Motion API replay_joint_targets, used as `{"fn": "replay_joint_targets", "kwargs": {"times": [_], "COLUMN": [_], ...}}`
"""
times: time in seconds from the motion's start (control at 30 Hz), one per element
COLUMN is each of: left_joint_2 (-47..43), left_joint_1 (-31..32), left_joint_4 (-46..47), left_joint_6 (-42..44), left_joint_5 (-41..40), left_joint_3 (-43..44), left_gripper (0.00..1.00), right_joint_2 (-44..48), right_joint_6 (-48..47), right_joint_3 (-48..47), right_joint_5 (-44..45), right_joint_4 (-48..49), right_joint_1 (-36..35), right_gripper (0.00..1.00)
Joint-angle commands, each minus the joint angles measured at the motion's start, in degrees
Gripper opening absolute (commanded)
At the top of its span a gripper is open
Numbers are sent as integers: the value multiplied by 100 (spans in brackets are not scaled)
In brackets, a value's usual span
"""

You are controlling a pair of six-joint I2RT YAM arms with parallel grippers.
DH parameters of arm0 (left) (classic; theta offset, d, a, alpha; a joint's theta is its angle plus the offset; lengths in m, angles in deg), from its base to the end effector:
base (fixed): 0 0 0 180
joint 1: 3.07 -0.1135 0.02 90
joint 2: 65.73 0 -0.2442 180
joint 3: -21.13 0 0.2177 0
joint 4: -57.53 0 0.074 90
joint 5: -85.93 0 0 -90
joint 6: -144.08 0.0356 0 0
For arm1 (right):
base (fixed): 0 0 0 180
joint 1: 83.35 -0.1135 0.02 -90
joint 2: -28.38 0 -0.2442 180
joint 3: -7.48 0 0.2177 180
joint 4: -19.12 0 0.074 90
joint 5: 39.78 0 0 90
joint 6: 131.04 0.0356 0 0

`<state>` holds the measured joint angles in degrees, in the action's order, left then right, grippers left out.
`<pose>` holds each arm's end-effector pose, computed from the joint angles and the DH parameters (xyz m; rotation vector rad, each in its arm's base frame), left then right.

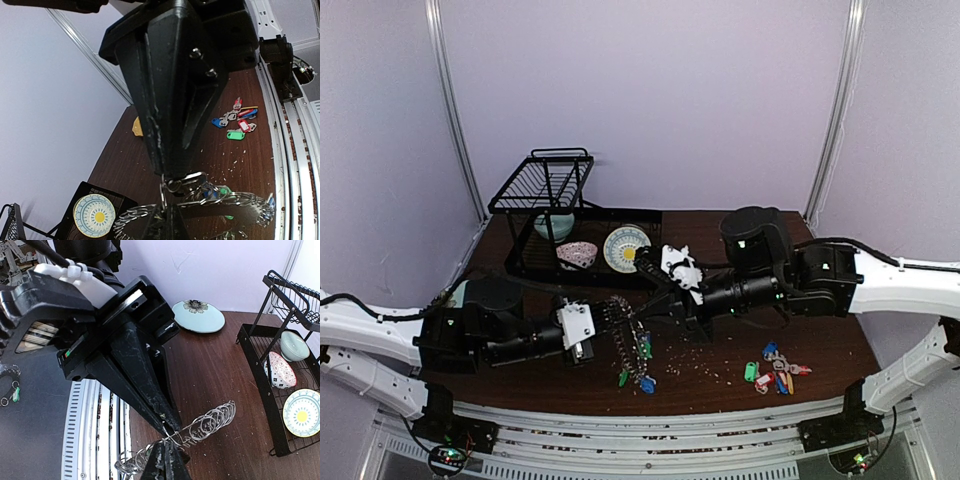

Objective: Put the keys on the keyring

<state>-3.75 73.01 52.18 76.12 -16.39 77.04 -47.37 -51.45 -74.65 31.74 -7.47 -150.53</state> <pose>0.0623 -0.2199 0.2845 1.2450 1.2886 -0.4918 0.0972 0.2600 0.3371 -1.4414 1.4280 0.9570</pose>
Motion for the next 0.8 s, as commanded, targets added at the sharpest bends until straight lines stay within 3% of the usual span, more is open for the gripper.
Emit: {"fn": "replay_joint_targets", "kwargs": {"times": [0.0, 0.4, 0.77], "left_joint_2": [-36, -153, -192], "left_joint_1": [-31, -31, -31], "left_joint_4": [510, 535, 382], "left_joint_6": [-83, 62, 357], "left_joint_5": [127, 541, 611], "left_joint_3": [266, 132, 27], "left_gripper": [0, 0, 0], "right_joint_2": [60, 7, 86], "right_joint_6": [11, 147, 273], "right_joint_3": [55, 60, 109], "right_joint_5": [65, 317, 31], "right_joint_4": [179, 234, 258], "right_joint_1": [-28, 68, 239], "right_gripper": [0, 0, 0]}}
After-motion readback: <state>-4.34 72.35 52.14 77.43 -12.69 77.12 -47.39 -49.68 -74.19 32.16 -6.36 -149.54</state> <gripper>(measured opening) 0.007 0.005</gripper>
